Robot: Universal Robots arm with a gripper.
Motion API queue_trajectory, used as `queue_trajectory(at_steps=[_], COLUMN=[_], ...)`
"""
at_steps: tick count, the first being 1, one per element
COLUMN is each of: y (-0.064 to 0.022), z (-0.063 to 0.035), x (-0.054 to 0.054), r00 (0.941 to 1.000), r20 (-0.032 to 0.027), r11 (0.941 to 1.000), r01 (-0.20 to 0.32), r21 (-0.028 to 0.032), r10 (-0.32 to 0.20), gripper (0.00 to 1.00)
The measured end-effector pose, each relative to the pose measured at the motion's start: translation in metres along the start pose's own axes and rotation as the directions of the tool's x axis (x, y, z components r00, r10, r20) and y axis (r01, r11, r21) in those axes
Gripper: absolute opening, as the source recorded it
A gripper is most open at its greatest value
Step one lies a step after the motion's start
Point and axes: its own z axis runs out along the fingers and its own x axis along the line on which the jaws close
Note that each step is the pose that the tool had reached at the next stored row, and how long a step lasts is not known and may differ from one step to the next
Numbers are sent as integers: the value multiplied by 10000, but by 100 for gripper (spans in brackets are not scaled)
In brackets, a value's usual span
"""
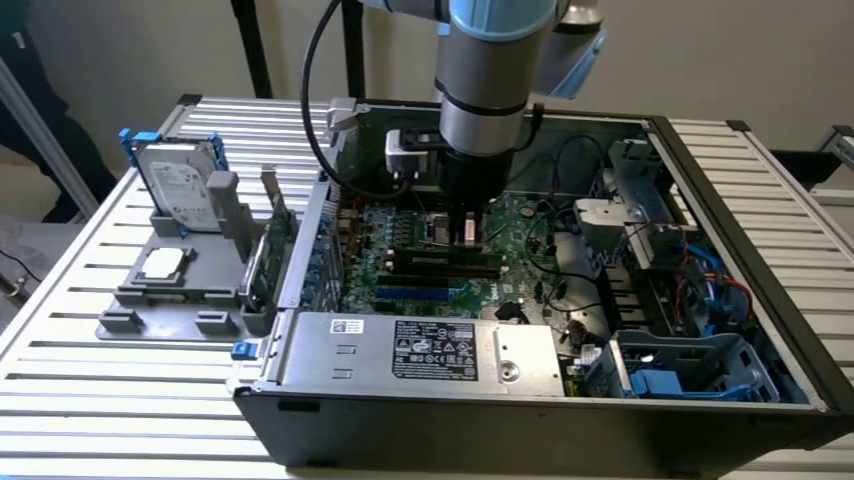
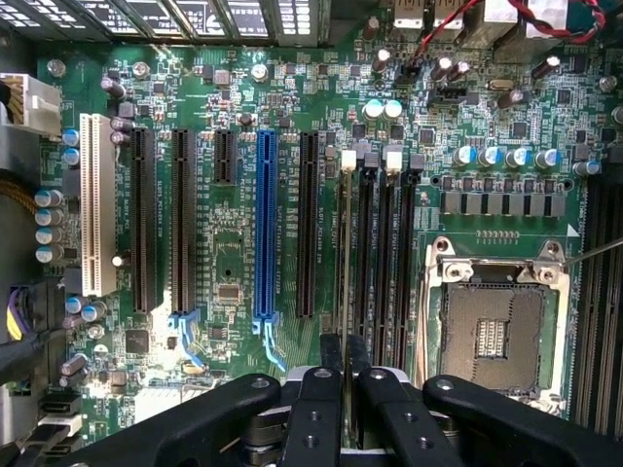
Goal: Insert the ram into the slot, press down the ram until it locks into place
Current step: 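Insert the ram into the slot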
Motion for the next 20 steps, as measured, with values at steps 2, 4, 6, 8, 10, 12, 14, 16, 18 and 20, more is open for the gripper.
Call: queue_trajectory(at_steps=[2, 4, 6, 8, 10, 12, 14, 16, 18, 20], y=[1, 1, 2, 4, 6, 9, 10, 12, 13, 14], z=[3, 5, 6, 7, 10, 13, 18, 23, 28, 32], x=[-2, -4, -8, -12, -14, -16, -17, -17, -18, -18], r00=[10000, 10000, 10000, 10000, 10000, 10000, 10000, 10000, 10000, 10000], r20=[-5, -6, -7, -6, -6, -9, -8, -9, -8, -8], r11=[10000, 10000, 10000, 10000, 10000, 10000, 10000, 10000, 10000, 10000], r01=[-1, -1, -1, -1, 0, -1, 0, -1, -2, -1], r21=[1, 2, 4, 8, 12, 15, 21, 28, 38, 49], r10=[1, 1, 1, 1, 0, 1, 0, 1, 2, 1], gripper=[13, 13, 13, 13, 13, 13, 13, 13, 13, 13])
